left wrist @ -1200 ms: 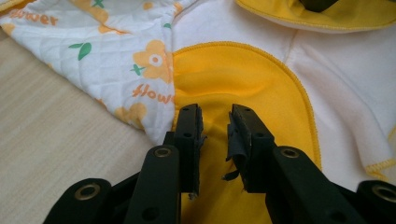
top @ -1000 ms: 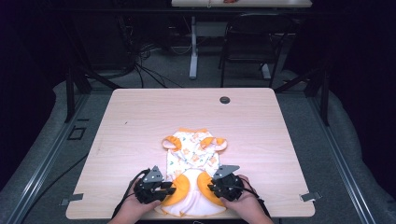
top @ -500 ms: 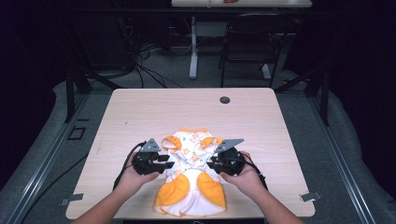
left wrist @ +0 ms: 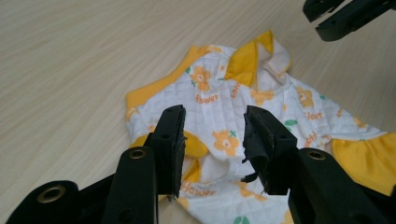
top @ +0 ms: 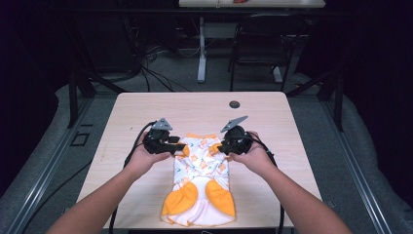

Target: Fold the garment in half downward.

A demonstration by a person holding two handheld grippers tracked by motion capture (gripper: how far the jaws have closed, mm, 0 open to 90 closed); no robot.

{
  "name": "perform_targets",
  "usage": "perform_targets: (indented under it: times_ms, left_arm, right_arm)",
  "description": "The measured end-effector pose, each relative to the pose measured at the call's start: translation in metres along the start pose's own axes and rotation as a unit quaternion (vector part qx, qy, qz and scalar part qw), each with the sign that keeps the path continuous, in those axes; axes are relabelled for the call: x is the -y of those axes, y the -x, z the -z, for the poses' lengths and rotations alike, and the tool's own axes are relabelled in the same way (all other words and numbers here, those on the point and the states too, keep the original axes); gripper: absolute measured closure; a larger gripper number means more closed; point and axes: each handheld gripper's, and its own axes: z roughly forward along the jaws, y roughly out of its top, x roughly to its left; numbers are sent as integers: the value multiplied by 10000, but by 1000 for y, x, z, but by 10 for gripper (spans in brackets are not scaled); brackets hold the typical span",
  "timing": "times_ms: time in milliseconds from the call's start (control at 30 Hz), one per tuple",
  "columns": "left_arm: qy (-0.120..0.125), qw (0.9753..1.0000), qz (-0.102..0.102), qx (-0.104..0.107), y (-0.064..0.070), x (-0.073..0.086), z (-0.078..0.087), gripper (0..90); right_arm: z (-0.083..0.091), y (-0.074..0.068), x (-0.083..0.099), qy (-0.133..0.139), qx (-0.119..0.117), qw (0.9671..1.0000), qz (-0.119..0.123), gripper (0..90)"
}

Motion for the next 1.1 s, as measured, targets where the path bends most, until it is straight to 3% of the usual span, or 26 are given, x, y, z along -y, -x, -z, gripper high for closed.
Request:
perform_targets:
  times_ms: [233,333,533,633,800,967,1100]
  left_arm:
    - [-205,9997,143,-18,-17,-7,-30,614]
    - [-295,9993,182,-165,-26,-9,-41,620]
    - [-405,9973,237,-559,-39,-13,-52,620]
    - [-442,9962,407,-638,-48,-11,-56,625]
    - [-556,9951,519,-627,-54,-4,-63,605]
    - [-593,9954,528,-542,-55,2,-69,598]
    - [-599,9946,598,-607,-55,9,-74,591]
  right_arm:
    - [-24,23,-15,-177,46,9998,24,728]
    - [-36,32,-21,-399,41,9992,1,736]
    - [-59,45,-21,-489,113,9983,-286,735]
    - [-68,50,-19,-485,137,9980,-383,737]
    - [-77,56,-16,-436,192,9972,-580,721]
    - [-83,58,-13,-558,209,9968,-531,690]
    - [-90,55,-12,-572,111,9964,-622,666]
